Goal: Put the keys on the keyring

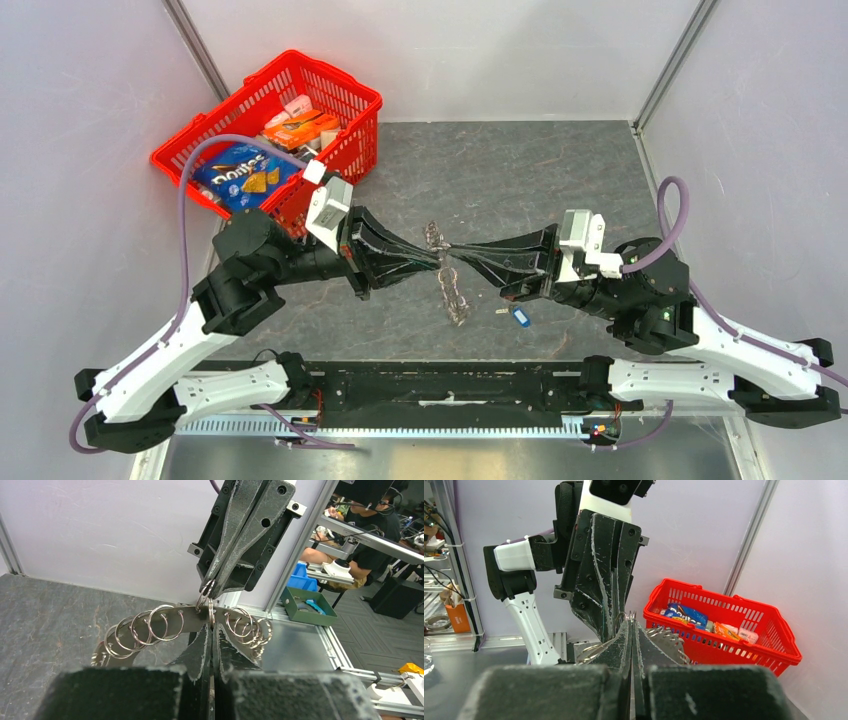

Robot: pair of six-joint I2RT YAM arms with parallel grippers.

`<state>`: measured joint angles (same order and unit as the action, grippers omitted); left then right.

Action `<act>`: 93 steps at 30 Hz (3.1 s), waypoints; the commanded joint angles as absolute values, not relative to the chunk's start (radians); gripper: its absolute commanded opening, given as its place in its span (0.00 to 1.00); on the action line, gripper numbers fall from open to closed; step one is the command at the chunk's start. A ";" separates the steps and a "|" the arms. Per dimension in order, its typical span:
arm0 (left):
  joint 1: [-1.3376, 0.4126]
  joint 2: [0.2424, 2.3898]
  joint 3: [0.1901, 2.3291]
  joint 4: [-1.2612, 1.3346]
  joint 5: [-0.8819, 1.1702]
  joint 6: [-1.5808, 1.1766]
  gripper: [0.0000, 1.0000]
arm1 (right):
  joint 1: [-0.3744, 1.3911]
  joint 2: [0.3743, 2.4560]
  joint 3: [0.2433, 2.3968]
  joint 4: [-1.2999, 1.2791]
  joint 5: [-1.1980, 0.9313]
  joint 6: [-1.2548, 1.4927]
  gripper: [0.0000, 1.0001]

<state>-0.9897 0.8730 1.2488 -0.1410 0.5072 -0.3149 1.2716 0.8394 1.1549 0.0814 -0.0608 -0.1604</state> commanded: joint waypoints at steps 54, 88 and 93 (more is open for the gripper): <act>-0.989 0.767 1.181 -0.003 0.428 0.009 0.47 | 1.273 0.846 1.201 0.152 -0.294 0.017 0.00; -0.989 0.694 1.068 0.158 0.561 -0.233 0.43 | 1.273 0.850 1.156 0.328 -0.258 -0.002 0.00; -0.990 0.728 1.035 0.300 0.572 -0.347 0.39 | 1.273 0.848 1.106 0.431 -0.261 0.053 0.00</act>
<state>-0.9886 0.7017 1.0573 0.1448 0.5488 -0.2241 1.2743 0.8619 1.1343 0.2779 -0.2790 0.0093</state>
